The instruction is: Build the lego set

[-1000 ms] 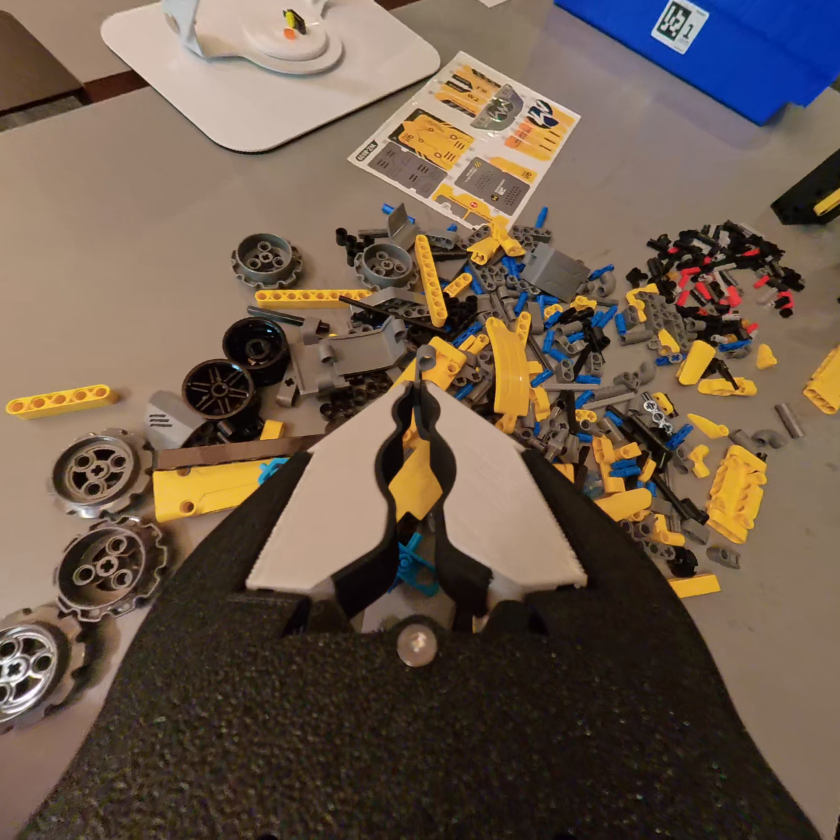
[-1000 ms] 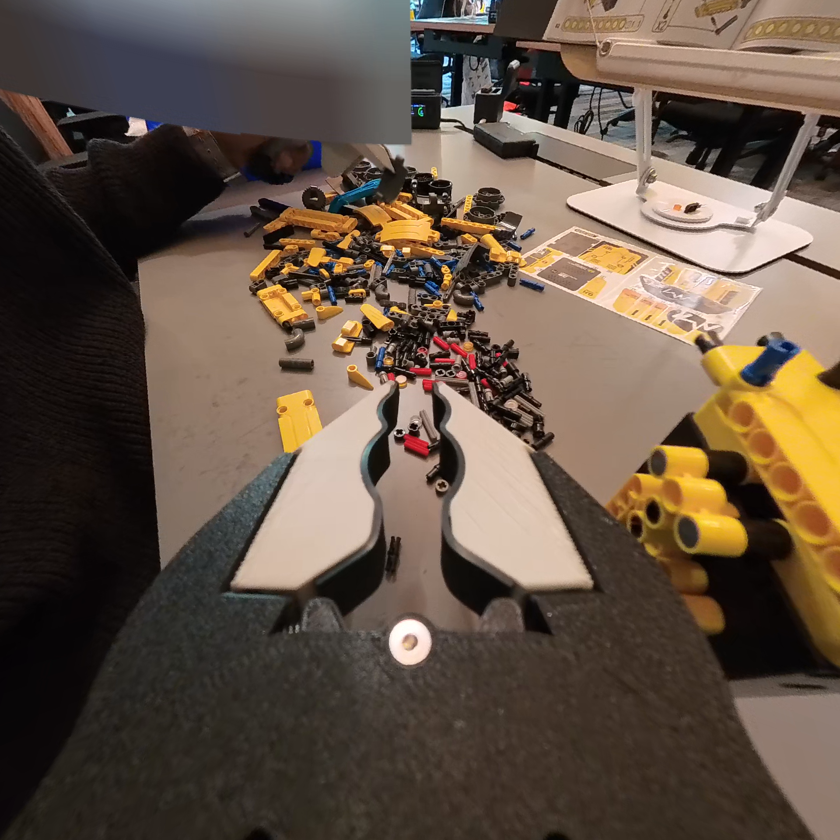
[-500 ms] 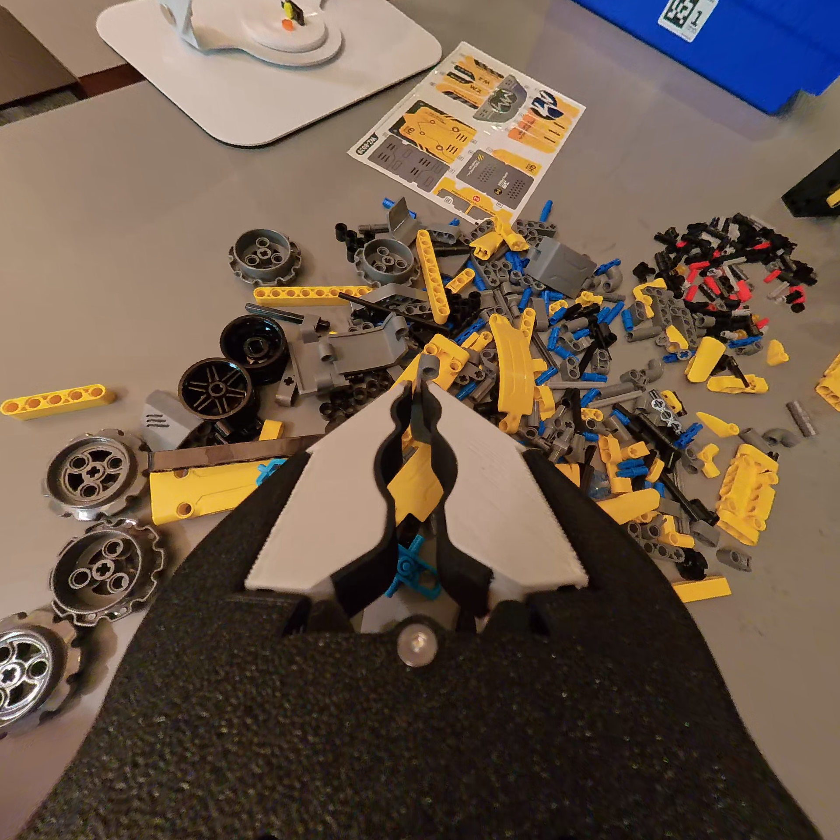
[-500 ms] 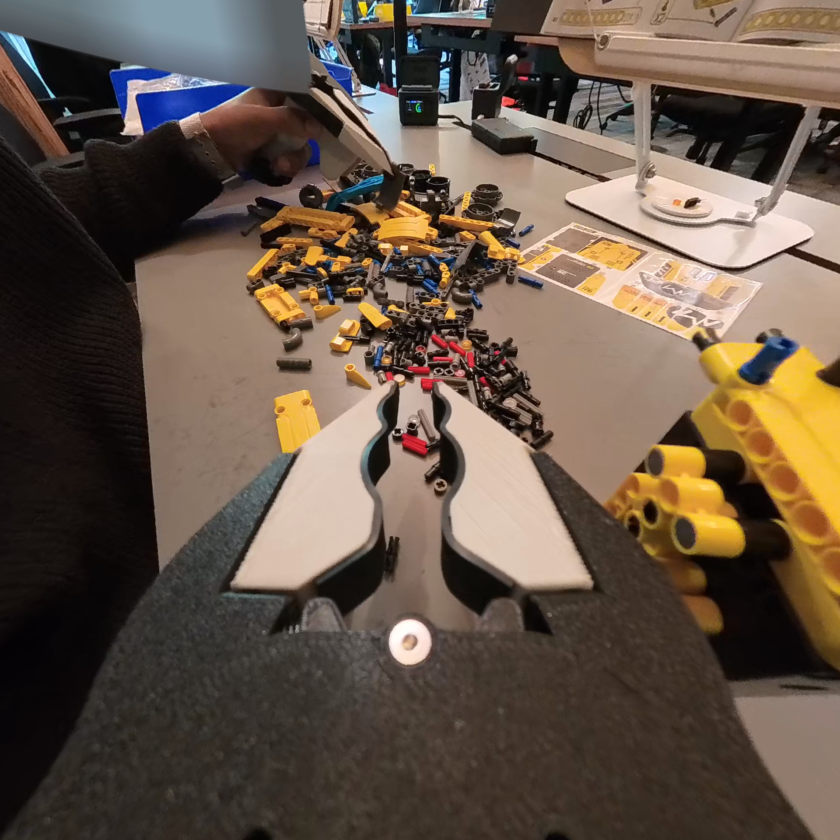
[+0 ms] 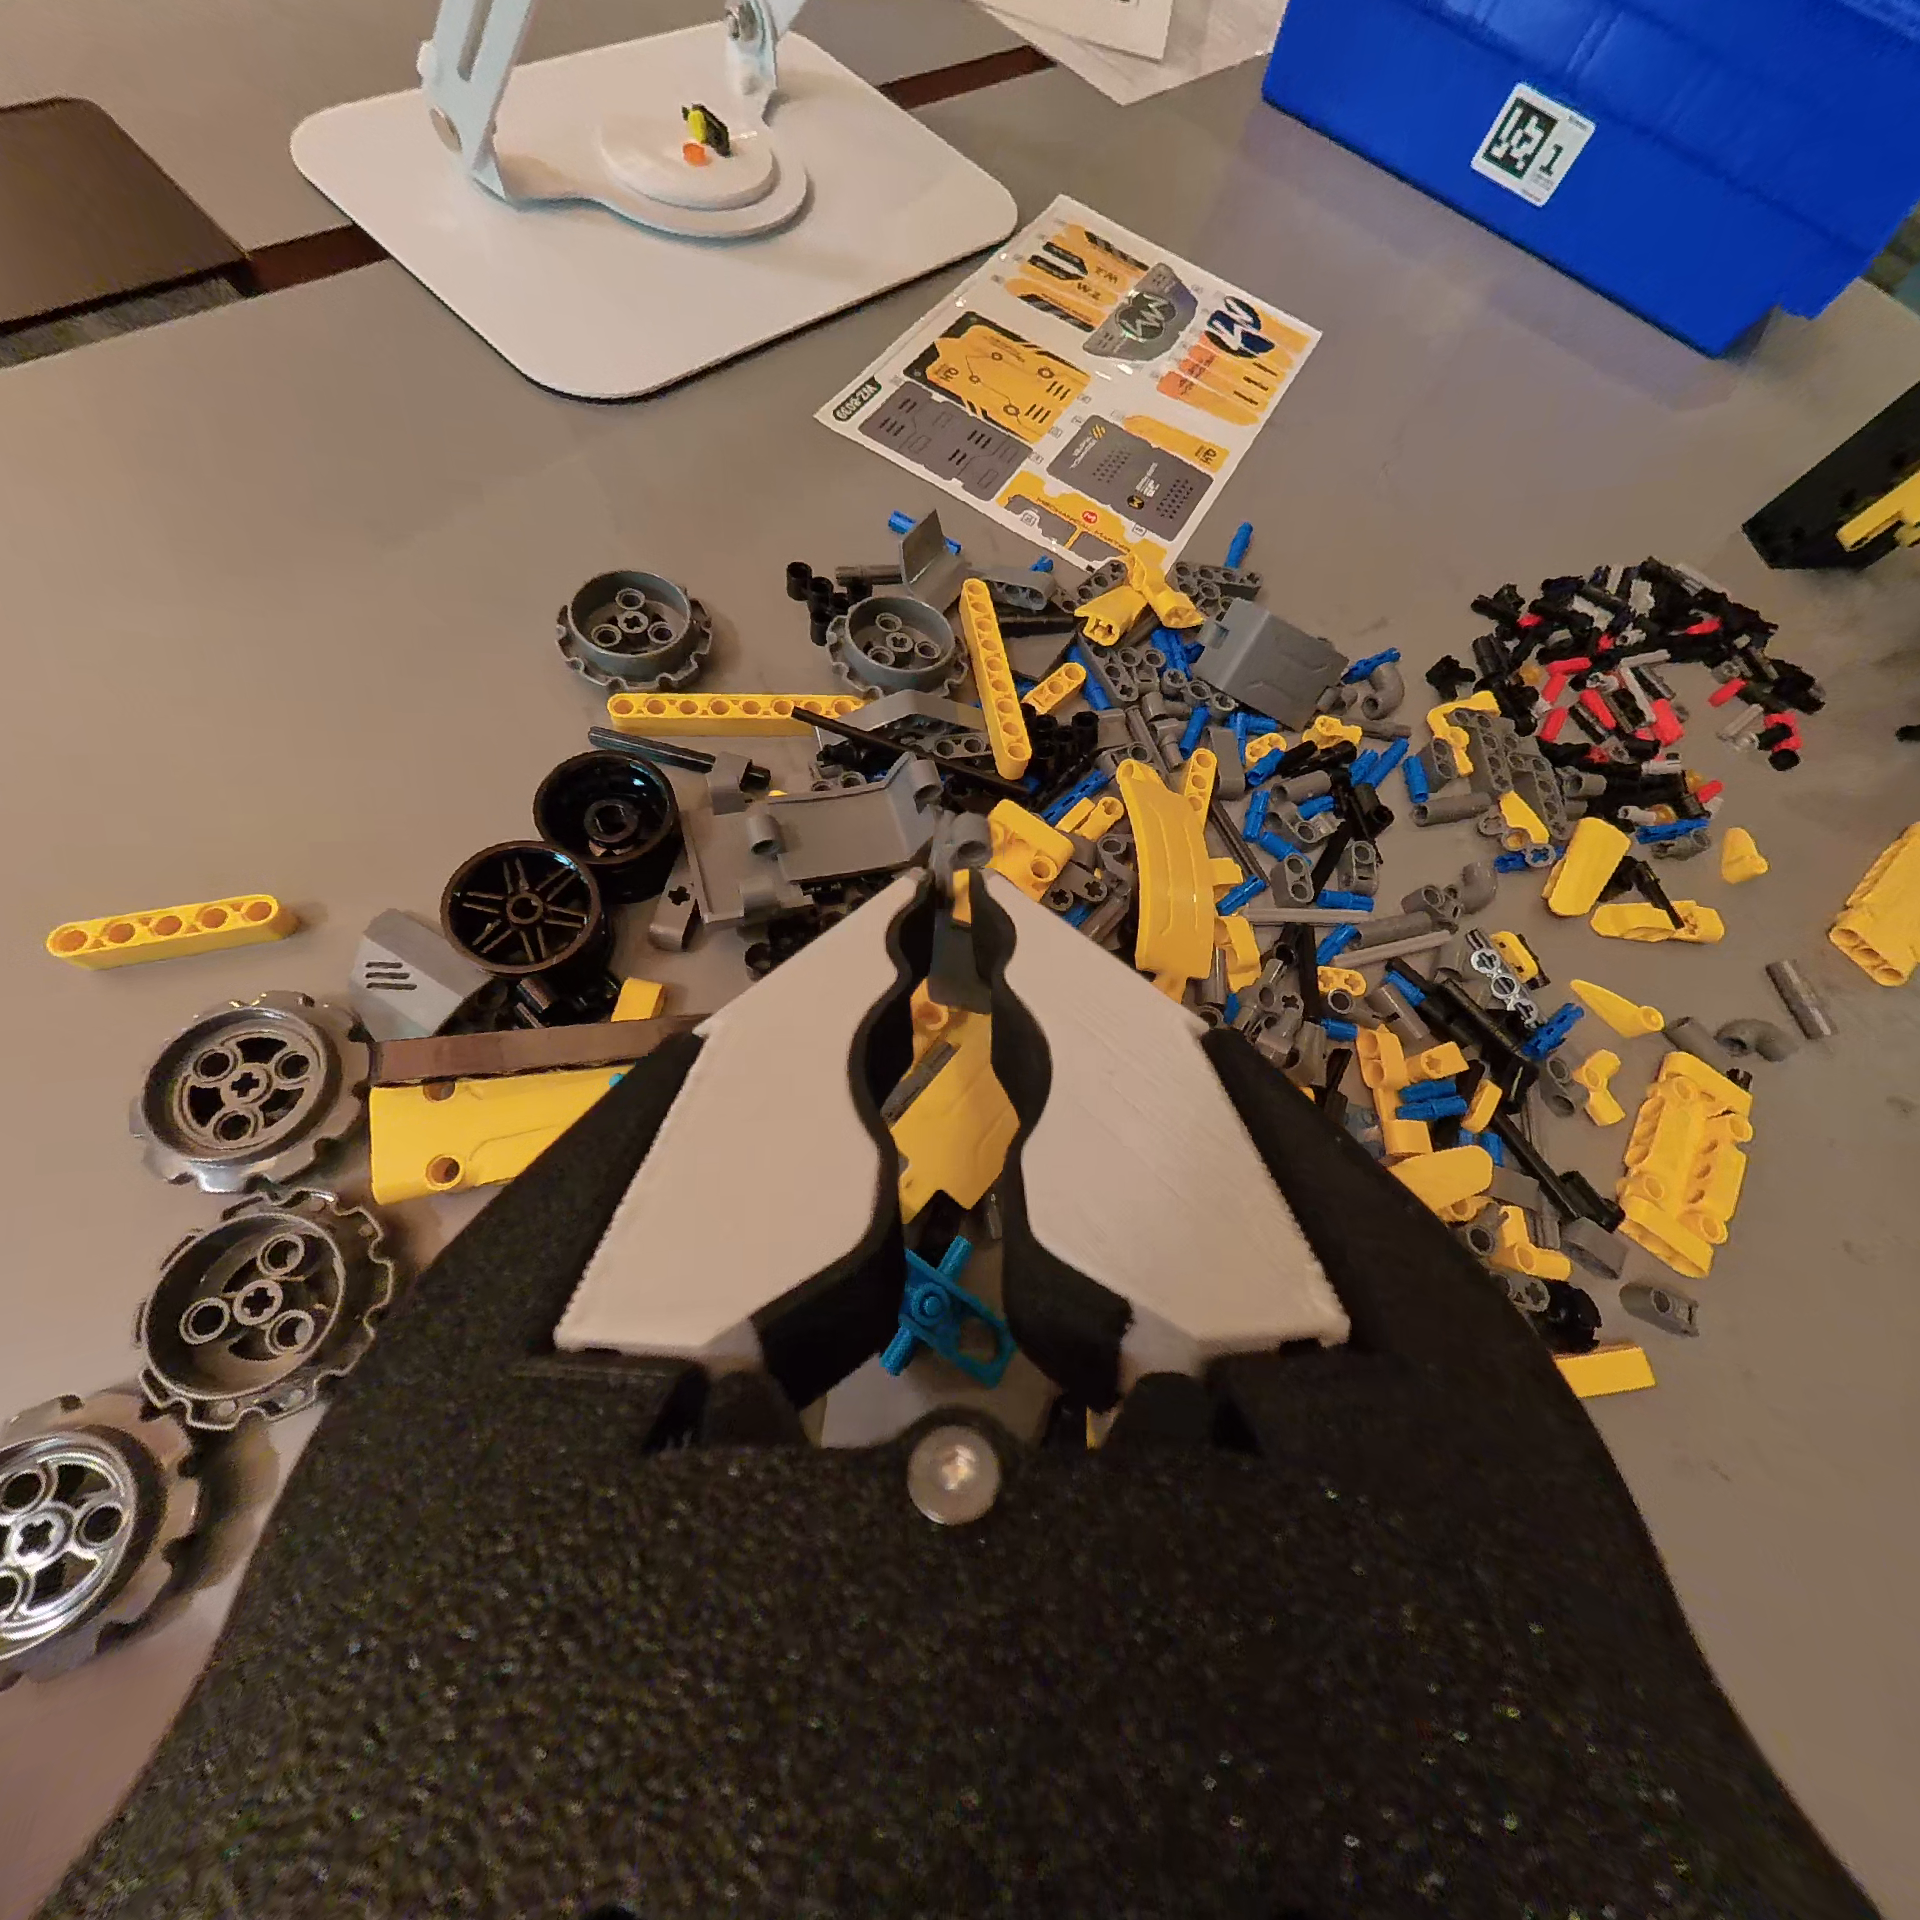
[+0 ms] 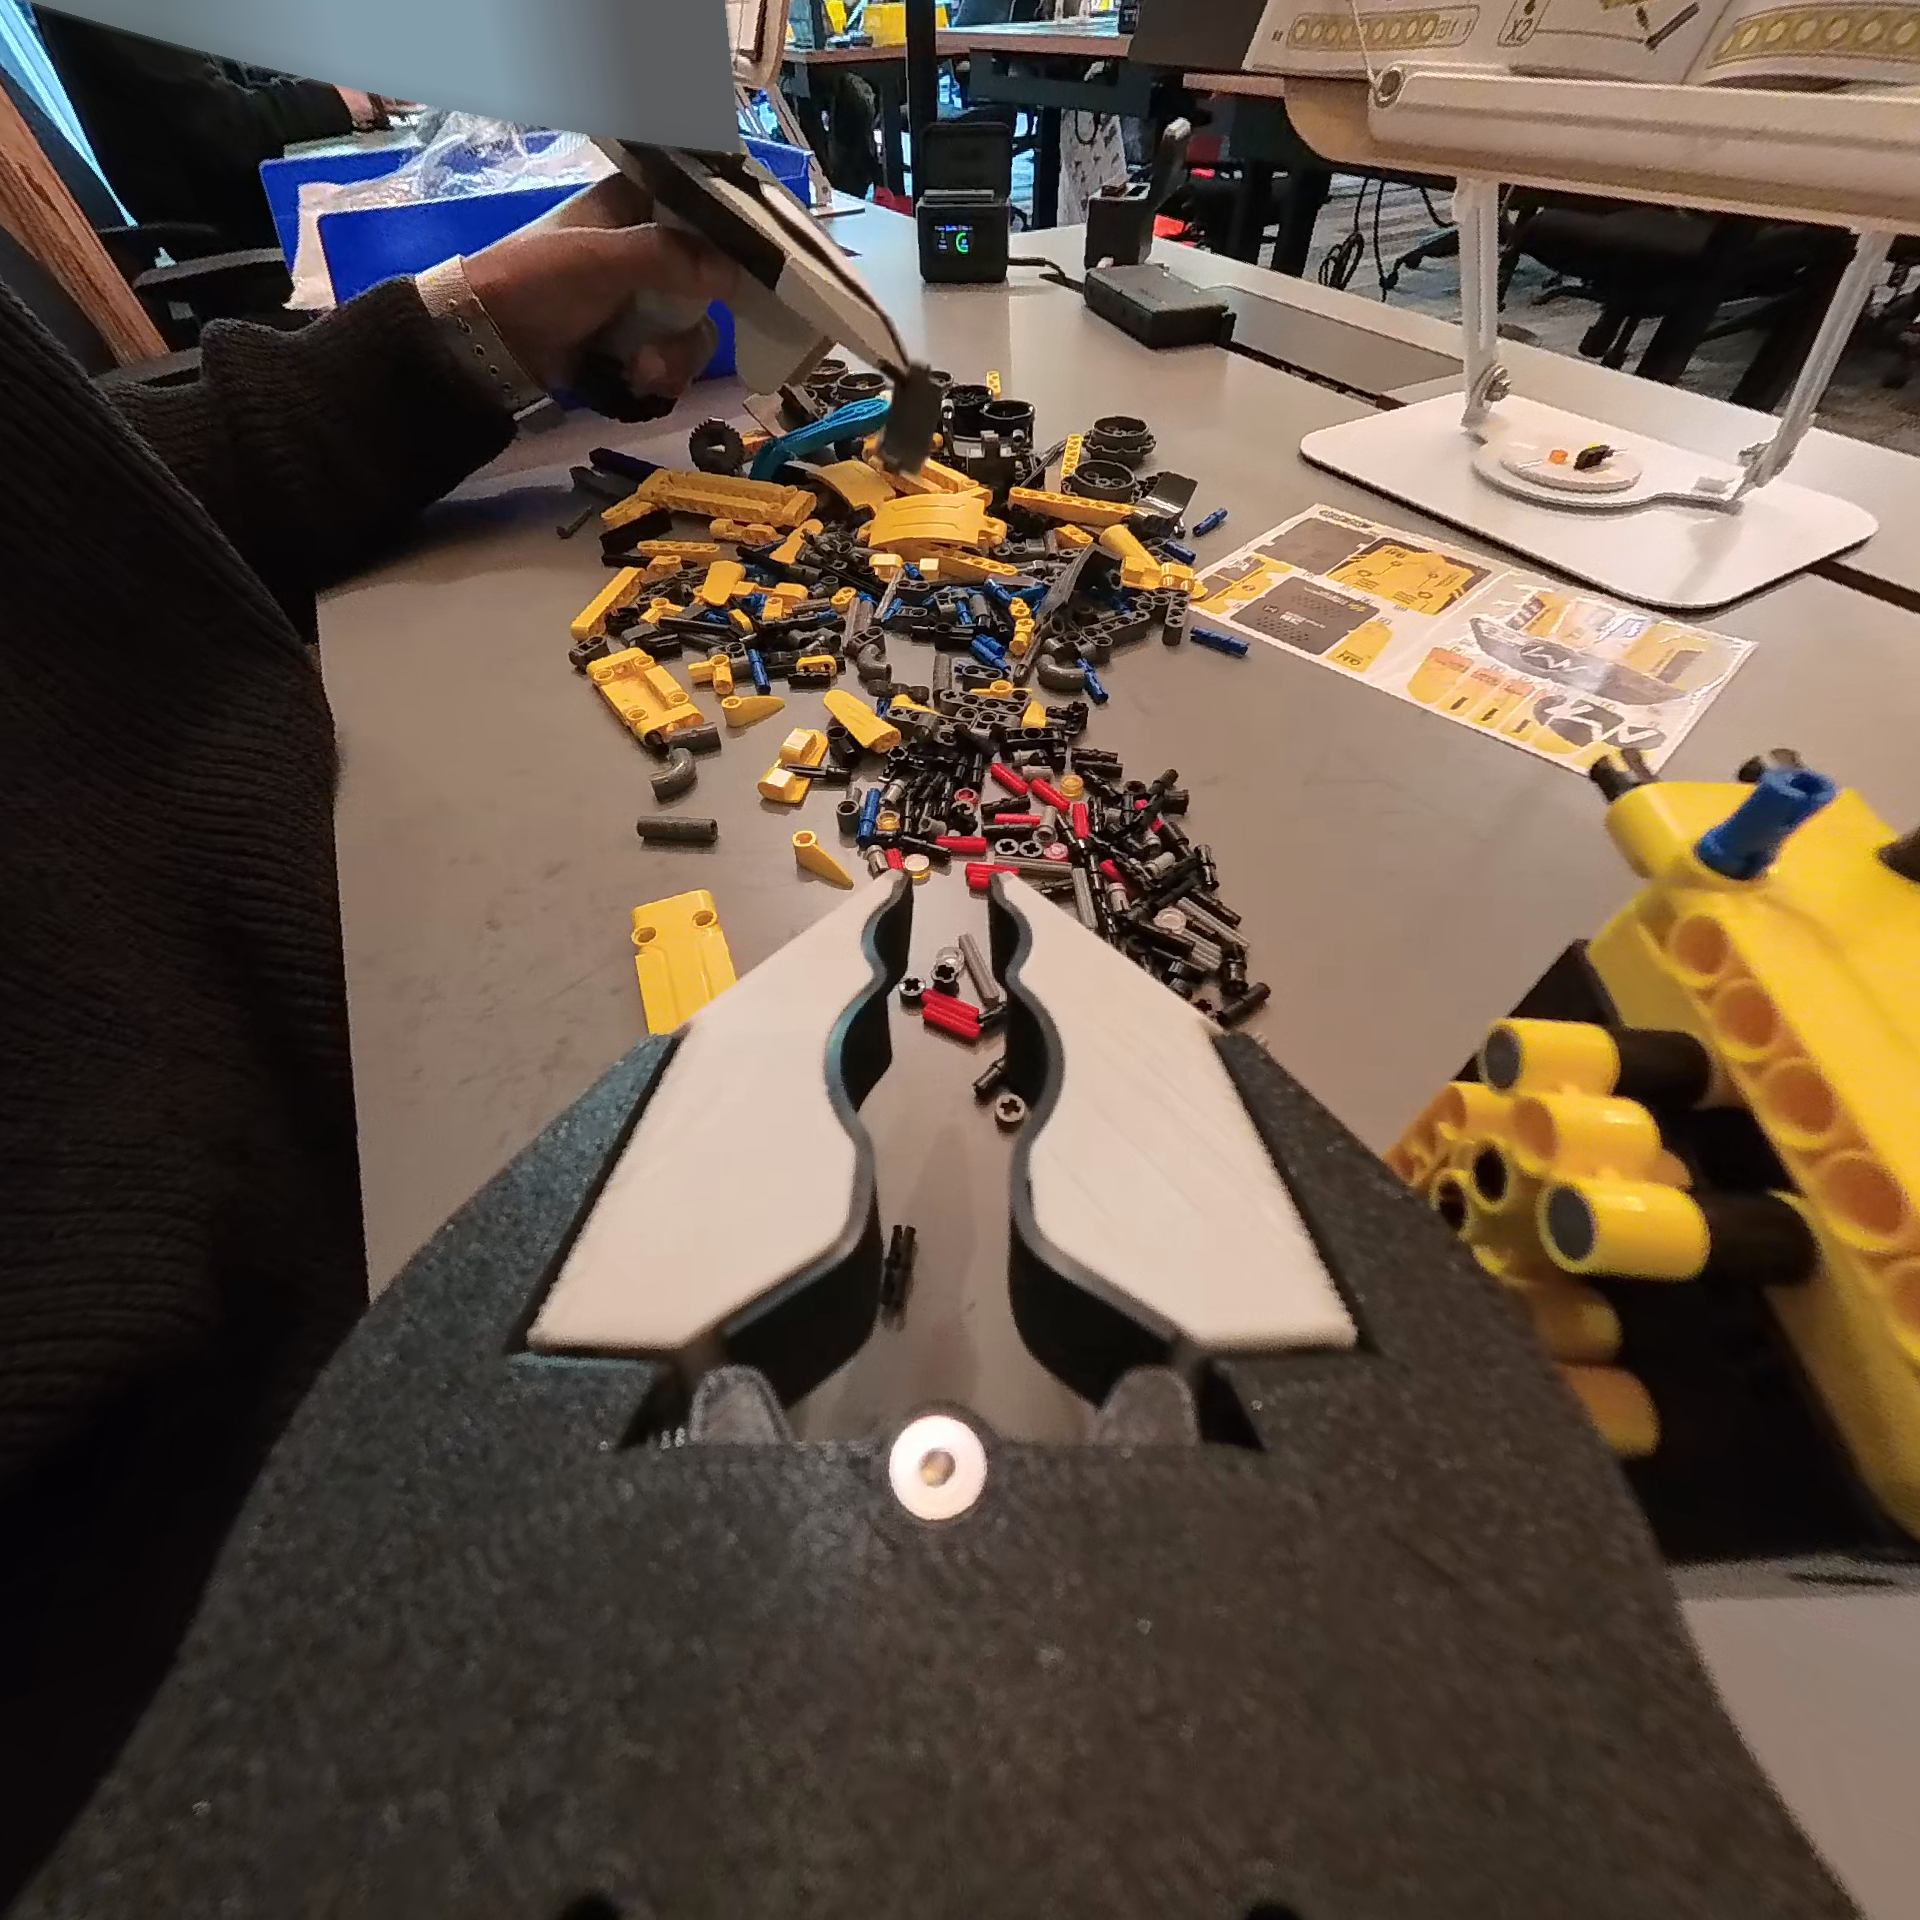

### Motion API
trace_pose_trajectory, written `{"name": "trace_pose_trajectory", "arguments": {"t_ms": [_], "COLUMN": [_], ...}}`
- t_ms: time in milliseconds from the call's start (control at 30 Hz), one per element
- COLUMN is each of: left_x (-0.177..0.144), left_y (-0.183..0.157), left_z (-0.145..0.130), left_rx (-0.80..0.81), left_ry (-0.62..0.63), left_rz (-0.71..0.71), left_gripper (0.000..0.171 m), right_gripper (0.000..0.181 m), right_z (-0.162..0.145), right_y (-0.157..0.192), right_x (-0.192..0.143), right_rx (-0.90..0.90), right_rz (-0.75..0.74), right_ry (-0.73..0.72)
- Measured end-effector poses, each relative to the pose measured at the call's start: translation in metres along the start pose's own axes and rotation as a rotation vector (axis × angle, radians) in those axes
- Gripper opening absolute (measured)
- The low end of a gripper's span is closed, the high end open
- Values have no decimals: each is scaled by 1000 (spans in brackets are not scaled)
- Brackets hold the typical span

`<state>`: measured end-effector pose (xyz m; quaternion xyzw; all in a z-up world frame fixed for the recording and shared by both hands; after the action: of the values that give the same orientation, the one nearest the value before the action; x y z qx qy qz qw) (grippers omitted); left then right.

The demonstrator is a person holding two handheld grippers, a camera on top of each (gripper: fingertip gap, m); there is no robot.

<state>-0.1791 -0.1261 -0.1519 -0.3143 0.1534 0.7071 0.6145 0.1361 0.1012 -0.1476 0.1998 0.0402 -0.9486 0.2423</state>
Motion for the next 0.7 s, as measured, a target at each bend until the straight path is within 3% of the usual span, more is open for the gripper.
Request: {"name": "trace_pose_trajectory", "arguments": {"t_ms": [267, 433, 533, 700], "left_x": [-6, -7, 8, 39], "left_y": [-2, -30, -51, -60], "left_z": [10, 21, 16, -3], "left_rx": [-4, 82, 151, 206], "left_ry": [-77, -146, -77, 103], "left_rz": [9, -69, -111, -14], "left_gripper": [18, 21, 24, 31], "right_gripper": [14, 14, 14, 14], "right_z": [0, -1, -1, -2], "right_y": [0, 1, 1, 1], "right_x": [1, 1, 2, 2], "right_rx": [-5, -15, -20, -18], "right_rz": [-2, -7, -11, -10], "right_ry": [4, 12, 20, 20]}}
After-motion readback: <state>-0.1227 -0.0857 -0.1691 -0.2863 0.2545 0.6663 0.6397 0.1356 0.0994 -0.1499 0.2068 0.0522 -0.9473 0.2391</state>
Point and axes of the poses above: each gripper's, where its closed fingertips meet, x out along the fingers, z out of its top, y = z × x across the jaws, the point moved 4 cm from there along -x, back along the fingers, and after that the axes turned 6 degrees about y, right-handed, at the moved point
